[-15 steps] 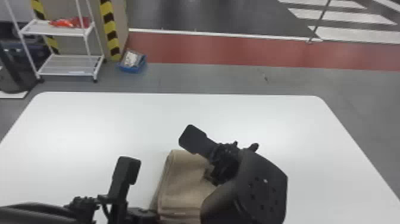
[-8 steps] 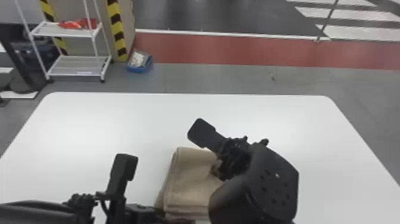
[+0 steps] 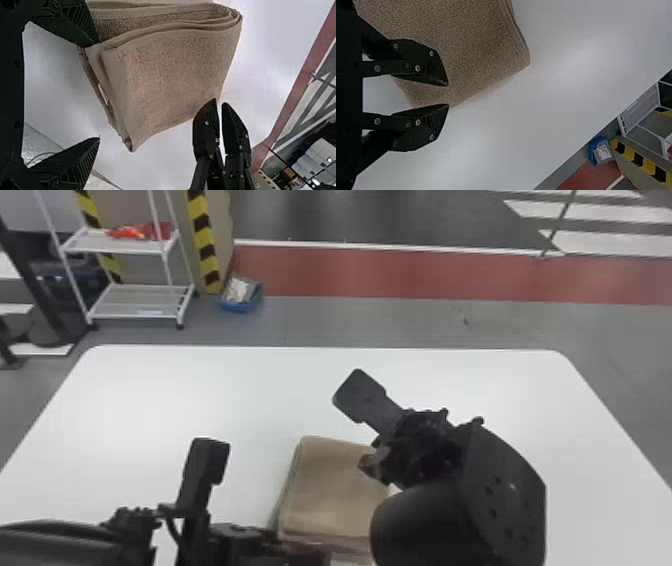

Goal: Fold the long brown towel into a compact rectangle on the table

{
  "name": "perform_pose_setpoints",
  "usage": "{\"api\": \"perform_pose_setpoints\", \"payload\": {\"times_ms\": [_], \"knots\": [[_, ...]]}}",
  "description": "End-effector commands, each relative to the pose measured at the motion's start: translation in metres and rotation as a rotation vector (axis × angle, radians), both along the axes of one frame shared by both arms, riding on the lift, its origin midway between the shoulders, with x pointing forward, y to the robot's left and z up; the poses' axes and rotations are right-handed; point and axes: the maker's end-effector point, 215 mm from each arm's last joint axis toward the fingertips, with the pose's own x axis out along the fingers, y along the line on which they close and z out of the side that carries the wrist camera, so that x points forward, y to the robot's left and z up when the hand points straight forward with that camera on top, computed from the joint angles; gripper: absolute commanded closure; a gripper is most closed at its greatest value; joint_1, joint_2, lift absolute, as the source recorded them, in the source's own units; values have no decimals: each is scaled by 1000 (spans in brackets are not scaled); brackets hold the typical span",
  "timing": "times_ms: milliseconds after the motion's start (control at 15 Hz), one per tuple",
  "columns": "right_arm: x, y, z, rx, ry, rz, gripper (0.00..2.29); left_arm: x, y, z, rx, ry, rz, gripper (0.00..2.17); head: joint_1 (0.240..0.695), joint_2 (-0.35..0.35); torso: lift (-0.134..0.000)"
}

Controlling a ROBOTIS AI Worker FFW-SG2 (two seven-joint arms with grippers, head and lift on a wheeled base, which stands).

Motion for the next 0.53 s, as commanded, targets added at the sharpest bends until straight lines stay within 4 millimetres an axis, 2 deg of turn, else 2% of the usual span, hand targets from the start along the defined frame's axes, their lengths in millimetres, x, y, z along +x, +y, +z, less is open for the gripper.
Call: {"api": "perform_pose_setpoints", "payload": {"times_ms": [0, 200, 467], "knots": [[-6, -6, 0, 13, 8, -11, 836, 4, 7, 4, -9, -5, 19, 87, 695, -67, -124], [-11, -16, -3, 11, 16, -21, 836, 9, 14, 8, -27, -7, 43, 87, 695, -66, -124], [-20, -16, -15, 11, 47, -10, 836, 15, 24, 11, -37, -10, 70, 87, 695, -67, -124]]}}
